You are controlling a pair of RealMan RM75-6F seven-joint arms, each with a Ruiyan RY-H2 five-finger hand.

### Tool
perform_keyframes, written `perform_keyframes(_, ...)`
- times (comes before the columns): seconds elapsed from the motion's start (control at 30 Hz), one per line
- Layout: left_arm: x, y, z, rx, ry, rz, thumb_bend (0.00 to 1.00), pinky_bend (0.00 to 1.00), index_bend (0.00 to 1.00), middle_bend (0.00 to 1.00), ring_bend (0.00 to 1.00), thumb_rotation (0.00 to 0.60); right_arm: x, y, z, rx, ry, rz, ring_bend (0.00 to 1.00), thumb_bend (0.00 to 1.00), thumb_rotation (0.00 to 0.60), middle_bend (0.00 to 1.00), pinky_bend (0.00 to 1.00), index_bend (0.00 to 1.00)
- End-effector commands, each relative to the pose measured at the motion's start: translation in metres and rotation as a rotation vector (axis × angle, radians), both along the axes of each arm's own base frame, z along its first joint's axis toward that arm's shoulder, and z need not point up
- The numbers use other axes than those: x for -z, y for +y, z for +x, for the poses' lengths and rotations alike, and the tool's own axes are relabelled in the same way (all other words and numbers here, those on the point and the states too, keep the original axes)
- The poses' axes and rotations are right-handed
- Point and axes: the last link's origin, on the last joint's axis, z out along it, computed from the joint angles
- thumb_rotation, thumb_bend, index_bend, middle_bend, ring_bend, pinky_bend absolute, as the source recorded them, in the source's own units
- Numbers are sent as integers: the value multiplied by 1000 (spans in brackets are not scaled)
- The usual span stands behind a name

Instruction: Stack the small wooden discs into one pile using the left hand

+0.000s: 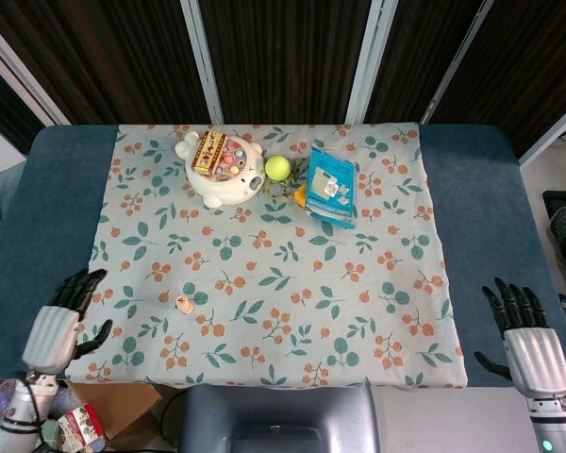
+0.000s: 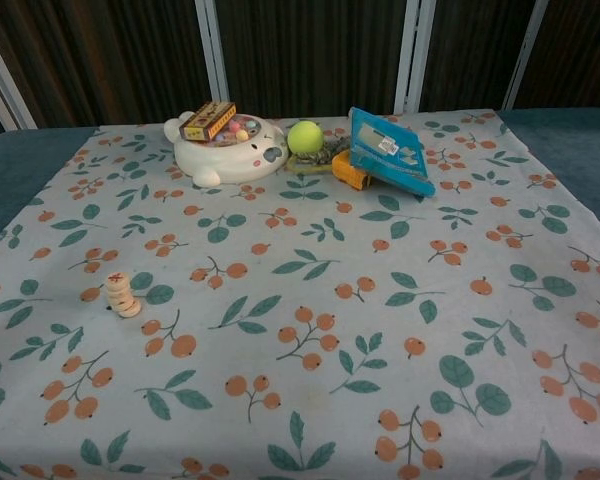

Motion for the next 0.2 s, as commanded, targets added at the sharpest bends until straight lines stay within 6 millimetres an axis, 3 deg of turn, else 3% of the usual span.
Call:
perform_keyframes(0.03,-12,-25,-29,-43,1,-44,388,0,48,48,0,600,3,-1,2,-6,2,13,0,123,600,0,0,0)
perform_keyframes(0.2,-16,-26,-30,-51,-8,-55,389,0,43,42,0,600,3,1,3,-11,-3,13,0,124,600,0,0,0)
